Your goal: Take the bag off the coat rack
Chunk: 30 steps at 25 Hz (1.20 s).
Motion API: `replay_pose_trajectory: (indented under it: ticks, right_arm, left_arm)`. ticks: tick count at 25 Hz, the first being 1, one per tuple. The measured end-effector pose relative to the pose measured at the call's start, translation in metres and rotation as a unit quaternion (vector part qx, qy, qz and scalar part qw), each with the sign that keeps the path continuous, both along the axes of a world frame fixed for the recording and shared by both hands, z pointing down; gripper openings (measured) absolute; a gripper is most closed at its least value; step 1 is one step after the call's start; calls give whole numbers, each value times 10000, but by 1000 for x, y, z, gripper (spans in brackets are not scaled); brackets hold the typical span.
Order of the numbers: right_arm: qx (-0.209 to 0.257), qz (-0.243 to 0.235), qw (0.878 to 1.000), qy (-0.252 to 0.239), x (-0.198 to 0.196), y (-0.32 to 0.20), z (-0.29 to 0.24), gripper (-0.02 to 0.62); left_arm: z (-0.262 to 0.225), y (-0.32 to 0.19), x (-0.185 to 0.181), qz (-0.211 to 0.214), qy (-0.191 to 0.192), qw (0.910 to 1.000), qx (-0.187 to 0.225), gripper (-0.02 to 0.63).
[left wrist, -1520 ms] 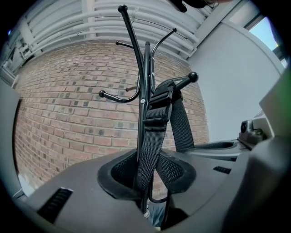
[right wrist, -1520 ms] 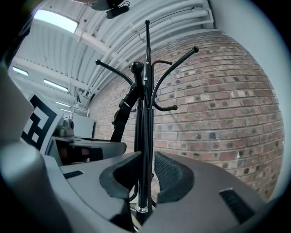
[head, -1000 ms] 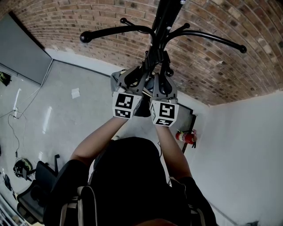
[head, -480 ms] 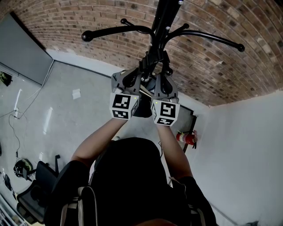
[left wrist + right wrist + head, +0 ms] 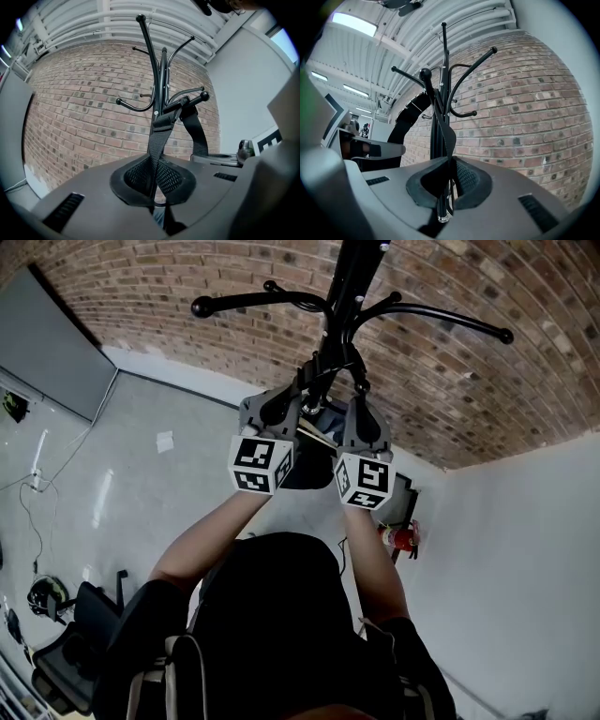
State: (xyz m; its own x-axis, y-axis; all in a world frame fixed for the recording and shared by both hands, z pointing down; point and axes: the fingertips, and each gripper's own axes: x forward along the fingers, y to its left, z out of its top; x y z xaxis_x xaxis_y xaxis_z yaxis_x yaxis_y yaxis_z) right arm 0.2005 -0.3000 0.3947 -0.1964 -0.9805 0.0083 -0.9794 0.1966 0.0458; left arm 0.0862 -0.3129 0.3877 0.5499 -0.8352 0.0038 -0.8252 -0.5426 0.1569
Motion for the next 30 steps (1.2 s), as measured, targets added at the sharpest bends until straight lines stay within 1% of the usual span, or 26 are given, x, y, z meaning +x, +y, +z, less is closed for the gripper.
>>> replay_pose_trajectory:
  ticks: [5,11,15,30]
  right_arm:
    - [165,137,9997,-108,11,8,-15,20]
    - [381,177,9991,-90,14,17,-37,20]
    - [423,217,9987,-163,17,22,-46,20]
    - [696,432,9957,-428,33,50,-84,20]
  left_arm:
    - [-14,6,-8,-35,111,9998,129,20]
    - [-33,14,-14,-30,240,9993,300,20]
    - [-41,17,-14,46,261,9991,344,20]
    - [-84,33,-15,174,543,9966,592,20]
